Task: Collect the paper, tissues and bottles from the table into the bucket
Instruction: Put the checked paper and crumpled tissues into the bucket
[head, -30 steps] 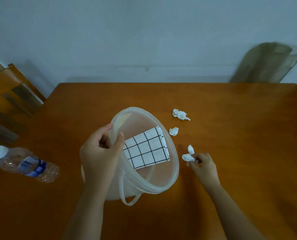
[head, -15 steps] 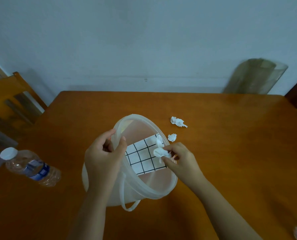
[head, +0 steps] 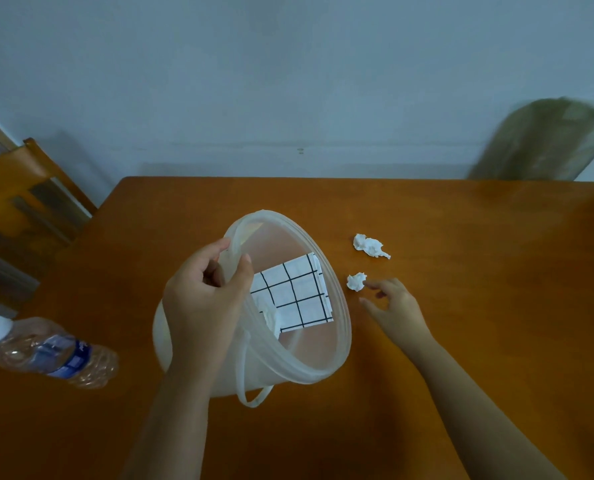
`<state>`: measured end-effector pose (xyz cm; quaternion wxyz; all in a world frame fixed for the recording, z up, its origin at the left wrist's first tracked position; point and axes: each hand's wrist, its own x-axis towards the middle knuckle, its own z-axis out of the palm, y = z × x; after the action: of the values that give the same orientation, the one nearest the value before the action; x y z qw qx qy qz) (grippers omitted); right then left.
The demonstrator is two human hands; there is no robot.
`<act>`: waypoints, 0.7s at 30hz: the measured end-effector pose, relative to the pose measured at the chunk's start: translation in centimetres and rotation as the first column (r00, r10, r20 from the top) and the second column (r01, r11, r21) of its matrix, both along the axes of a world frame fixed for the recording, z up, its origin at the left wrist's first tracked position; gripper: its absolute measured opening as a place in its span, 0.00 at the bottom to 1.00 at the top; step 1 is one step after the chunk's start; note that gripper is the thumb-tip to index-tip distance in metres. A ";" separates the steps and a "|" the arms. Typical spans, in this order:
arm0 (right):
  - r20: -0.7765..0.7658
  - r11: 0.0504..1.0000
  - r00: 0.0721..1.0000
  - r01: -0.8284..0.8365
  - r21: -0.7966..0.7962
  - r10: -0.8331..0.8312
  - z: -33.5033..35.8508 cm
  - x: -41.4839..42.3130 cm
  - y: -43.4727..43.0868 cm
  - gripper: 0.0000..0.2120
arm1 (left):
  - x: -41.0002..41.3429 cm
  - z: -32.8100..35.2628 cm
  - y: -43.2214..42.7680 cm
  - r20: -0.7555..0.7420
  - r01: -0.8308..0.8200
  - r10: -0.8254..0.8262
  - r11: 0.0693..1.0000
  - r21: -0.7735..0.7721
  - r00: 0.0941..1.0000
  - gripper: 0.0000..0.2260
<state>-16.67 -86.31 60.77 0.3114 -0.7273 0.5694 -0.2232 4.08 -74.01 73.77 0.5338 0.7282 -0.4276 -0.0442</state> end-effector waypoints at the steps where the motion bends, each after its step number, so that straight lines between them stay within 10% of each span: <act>1: -0.026 1.000 1.000 0.014 0.021 -0.014 -0.7 -0.1 -0.9 0.17 | 0.1 0.0 -0.5 0.005 -0.004 0.004 1.000 0.004 1.000 0.13; 21: -0.182 0.989 0.983 0.004 0.148 0.024 -7.8 1.6 -5.1 0.14 | 1.5 -1.1 -3.2 0.062 -0.032 0.030 0.999 0.025 0.998 0.11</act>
<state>-15.03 -91.44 52.97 0.3118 -0.7225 0.6070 -0.1107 5.57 -77.23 72.72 0.5116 0.7425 -0.4319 -0.0191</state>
